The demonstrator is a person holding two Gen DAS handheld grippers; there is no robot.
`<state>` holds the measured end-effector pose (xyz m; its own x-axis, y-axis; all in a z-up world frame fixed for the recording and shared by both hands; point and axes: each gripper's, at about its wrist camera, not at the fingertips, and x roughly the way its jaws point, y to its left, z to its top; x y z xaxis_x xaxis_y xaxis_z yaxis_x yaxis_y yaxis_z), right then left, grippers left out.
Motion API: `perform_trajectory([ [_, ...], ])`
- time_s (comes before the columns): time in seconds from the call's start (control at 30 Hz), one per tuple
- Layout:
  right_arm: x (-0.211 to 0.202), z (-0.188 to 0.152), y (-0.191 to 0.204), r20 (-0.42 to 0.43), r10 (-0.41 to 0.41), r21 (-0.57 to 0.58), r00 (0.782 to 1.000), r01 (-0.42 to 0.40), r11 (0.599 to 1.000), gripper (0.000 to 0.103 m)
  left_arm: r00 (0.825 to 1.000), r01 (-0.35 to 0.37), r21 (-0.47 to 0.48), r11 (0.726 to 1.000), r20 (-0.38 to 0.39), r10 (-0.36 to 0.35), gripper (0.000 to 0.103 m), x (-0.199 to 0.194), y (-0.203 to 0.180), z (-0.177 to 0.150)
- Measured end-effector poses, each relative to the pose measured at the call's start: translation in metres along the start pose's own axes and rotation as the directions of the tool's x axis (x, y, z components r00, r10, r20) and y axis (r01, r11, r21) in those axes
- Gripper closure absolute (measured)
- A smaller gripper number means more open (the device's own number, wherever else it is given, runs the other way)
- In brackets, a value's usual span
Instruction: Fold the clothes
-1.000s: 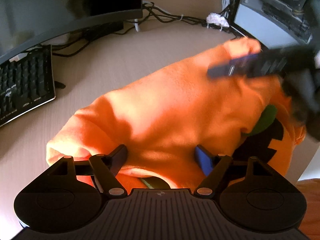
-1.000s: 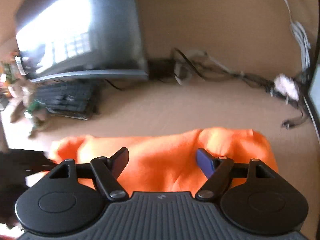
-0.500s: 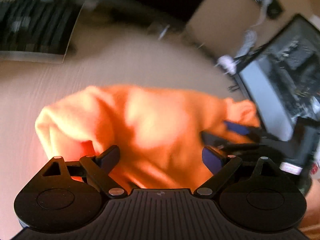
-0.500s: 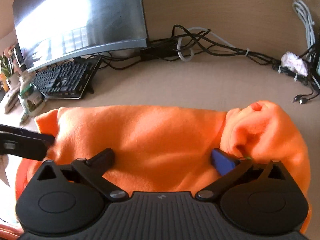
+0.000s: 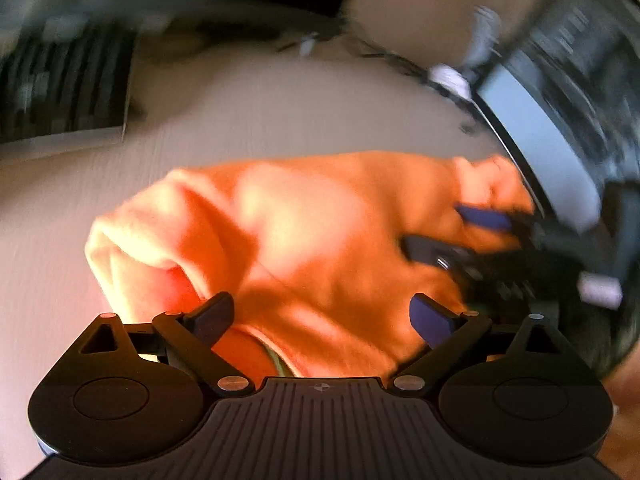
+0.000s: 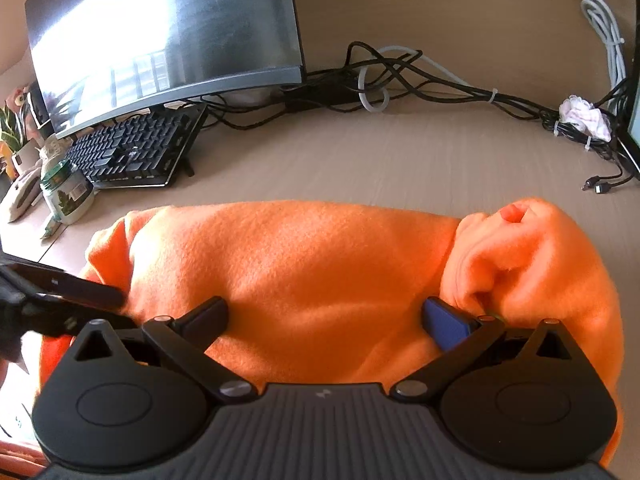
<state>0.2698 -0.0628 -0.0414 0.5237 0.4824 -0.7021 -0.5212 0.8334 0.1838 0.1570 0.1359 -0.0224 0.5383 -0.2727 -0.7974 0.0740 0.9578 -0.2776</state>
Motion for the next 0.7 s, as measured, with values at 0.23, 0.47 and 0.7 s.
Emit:
perform_trajectory([
  [0.23,-0.024,0.016,0.013,0.032,-0.057,-0.108,0.998,0.060,0.992,0.008,0.993,-0.113,0.366,0.924,0.059,0.098,0.006,-0.011,-0.046,-0.016],
  [0.47,-0.088,-0.009,0.043,0.106,-0.138,-0.564,0.985,0.174,0.807,0.027,0.988,-0.156,0.439,0.885,0.049,0.150,0.030,0.018,-0.048,-0.017],
  [0.7,-0.076,-0.036,0.061,0.029,-0.119,-0.591,0.992,0.113,0.799,0.044,0.984,-0.180,0.426,0.886,0.084,0.160,0.061,0.029,-0.045,-0.006],
])
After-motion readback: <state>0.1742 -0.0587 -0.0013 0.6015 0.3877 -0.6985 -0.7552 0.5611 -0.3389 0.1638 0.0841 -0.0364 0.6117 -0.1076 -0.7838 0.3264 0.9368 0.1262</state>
